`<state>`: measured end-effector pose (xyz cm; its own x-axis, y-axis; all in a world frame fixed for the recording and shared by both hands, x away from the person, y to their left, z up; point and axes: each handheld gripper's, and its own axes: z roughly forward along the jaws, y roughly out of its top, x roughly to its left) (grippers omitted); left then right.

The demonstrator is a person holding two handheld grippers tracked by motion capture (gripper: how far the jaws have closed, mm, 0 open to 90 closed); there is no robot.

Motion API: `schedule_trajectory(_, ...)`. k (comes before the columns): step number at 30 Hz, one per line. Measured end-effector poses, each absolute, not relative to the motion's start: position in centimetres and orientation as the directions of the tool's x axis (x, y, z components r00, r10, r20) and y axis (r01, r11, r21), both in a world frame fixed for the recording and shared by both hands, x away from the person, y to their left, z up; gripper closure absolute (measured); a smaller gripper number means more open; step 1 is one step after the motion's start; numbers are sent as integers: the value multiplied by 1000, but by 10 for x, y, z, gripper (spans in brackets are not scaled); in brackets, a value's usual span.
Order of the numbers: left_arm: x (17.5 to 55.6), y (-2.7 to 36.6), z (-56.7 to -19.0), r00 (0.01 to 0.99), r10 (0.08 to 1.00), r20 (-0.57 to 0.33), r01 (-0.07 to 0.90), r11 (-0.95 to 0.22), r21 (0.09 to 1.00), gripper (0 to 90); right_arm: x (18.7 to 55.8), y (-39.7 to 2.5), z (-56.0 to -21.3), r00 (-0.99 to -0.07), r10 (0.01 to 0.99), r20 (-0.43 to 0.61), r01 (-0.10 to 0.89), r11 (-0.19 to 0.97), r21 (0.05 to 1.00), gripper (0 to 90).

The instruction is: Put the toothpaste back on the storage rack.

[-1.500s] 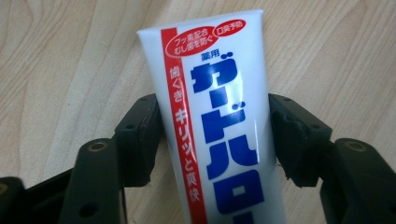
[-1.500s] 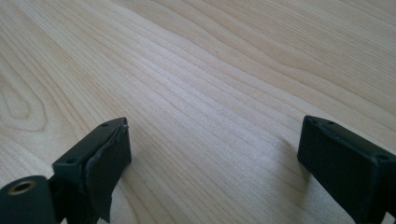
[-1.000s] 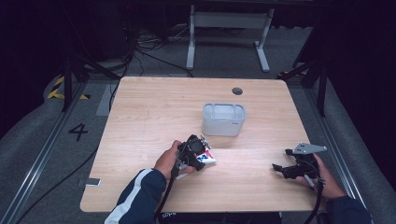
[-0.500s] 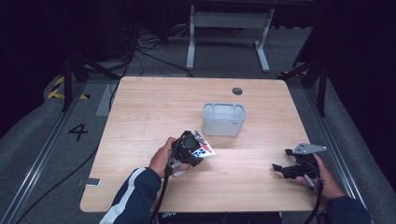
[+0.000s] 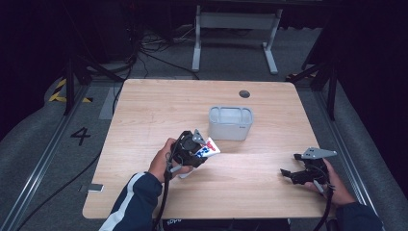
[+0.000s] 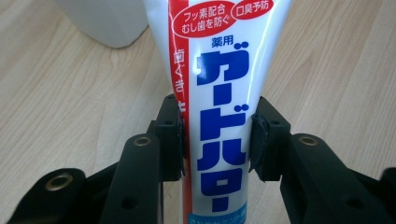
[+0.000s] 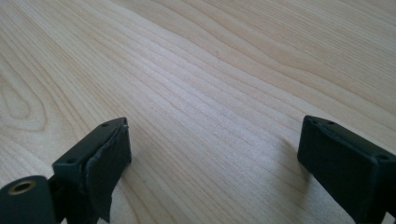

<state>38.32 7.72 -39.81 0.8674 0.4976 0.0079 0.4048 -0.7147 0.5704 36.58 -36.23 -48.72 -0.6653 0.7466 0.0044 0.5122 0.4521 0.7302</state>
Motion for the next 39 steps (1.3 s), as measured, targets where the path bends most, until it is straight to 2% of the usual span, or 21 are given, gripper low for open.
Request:
schedule_trajectory(19,381,76,-378,869,495,-7,363,-627,689,630,366,-362,-487,-665,747,4,512,452,730,100)
schedule_trajectory(26,384,67,-369,882,471,-28,332,-579,744,630,366,-362,-487,-665,747,5,513,452,730,100)
schedule_trajectory(30,387,59,-364,887,462,-9,309,-577,756,630,366,-362,-487,-665,747,5,513,452,730,100)
schedule_trajectory(39,394,46,-352,878,478,-4,294,-533,793,631,366,-362,-487,-665,747,5,512,452,730,100)
